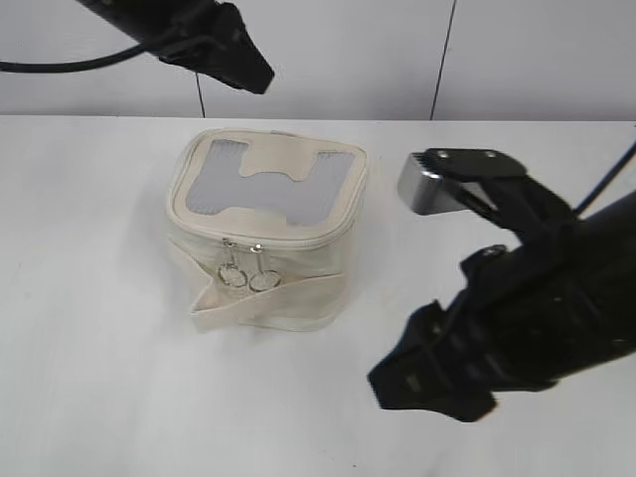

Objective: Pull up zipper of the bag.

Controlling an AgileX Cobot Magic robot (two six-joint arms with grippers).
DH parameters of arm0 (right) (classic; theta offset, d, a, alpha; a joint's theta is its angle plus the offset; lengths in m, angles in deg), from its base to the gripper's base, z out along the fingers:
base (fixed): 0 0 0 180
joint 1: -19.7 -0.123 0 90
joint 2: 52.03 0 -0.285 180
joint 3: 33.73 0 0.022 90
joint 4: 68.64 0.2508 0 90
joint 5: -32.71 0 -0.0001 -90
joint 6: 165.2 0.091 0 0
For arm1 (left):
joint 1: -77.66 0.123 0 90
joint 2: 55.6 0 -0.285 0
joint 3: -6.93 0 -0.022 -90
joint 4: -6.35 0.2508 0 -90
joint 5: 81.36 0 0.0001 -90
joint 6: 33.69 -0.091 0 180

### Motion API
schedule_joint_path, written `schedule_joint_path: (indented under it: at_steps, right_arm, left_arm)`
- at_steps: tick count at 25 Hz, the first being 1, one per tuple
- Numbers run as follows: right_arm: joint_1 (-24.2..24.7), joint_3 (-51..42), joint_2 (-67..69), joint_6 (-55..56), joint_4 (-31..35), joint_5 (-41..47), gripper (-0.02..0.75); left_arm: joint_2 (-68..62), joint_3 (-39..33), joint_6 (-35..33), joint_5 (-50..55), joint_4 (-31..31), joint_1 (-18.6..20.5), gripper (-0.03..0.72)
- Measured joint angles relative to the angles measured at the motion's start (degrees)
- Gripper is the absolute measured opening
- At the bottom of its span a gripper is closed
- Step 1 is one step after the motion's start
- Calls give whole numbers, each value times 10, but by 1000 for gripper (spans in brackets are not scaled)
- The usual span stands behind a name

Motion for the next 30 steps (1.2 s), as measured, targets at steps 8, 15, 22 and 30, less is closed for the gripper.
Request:
schedule_joint_path:
  at_steps: [8,15,22,30]
  right_arm:
    - [1,-1,-200,272,-356,231,396]
    - [1,-8,-430,281,-379,338,392]
    - [1,-97,-638,278,-387,367,391]
    - [1,-102,-767,271,-448,367,391]
  left_arm:
    - [385,-299,127,-78,79,-1,252]
    - [779,-455,308,18,230,2,243]
    - [992,-495,365,175,316,37,241]
    - [1035,-563,347,164,301,50,240]
